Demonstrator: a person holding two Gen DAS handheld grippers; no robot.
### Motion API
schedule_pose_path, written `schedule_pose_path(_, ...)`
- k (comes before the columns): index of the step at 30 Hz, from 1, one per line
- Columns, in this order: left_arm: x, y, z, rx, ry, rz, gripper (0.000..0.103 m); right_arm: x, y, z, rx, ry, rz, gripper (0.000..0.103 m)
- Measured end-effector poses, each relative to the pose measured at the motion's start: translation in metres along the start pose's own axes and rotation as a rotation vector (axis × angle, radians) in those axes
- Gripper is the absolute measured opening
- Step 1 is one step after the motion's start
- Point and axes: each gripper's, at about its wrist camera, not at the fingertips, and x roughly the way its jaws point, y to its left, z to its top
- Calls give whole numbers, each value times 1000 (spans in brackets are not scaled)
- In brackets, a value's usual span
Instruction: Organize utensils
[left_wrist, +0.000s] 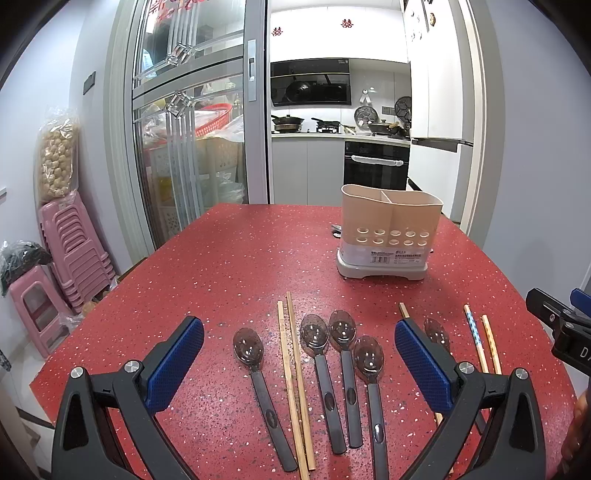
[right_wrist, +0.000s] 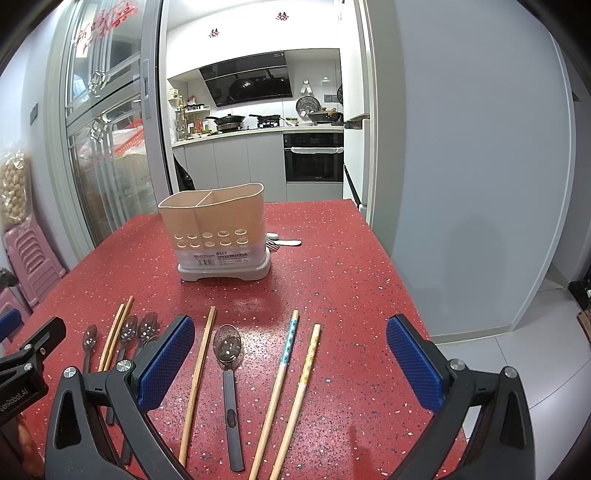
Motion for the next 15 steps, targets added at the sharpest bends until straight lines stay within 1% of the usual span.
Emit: schedule_pose_path(15, 0, 0, -2, 0, 4, 2, 103, 1, 0, -1, 0, 3, 0, 103)
